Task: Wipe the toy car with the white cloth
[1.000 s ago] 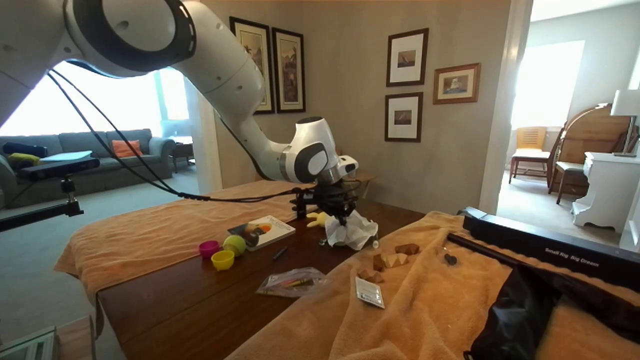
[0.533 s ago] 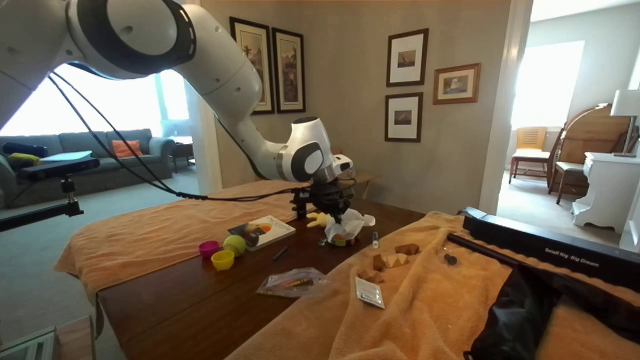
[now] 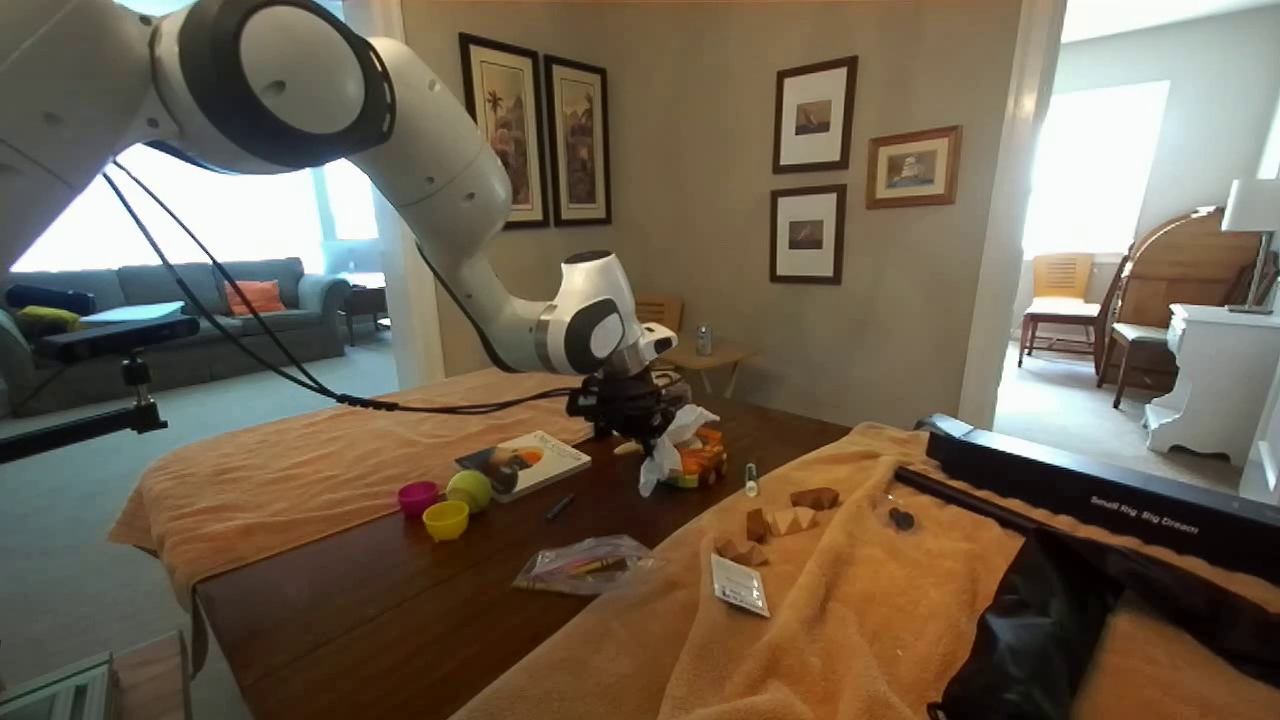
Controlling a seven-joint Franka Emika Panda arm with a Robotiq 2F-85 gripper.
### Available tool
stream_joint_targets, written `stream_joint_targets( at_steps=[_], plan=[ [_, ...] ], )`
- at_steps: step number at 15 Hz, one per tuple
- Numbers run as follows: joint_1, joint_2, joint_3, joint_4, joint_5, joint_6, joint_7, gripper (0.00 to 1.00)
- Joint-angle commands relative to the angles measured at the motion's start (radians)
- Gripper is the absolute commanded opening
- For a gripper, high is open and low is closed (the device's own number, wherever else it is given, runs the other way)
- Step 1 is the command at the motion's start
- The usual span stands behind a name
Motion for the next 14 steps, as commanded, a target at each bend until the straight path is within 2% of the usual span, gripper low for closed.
stream_joint_targets(
  at_steps=[1, 7, 14],
  plan=[
    [-0.016, 0.007, -0.001, 0.03, -0.024, -0.007, 0.025, 0.0],
    [-0.088, -0.014, 0.019, 0.071, 0.011, -0.024, 0.015, 0.0],
    [-0.142, 0.004, -0.001, 0.122, 0.008, -0.041, 0.028, 0.0]
  ],
)
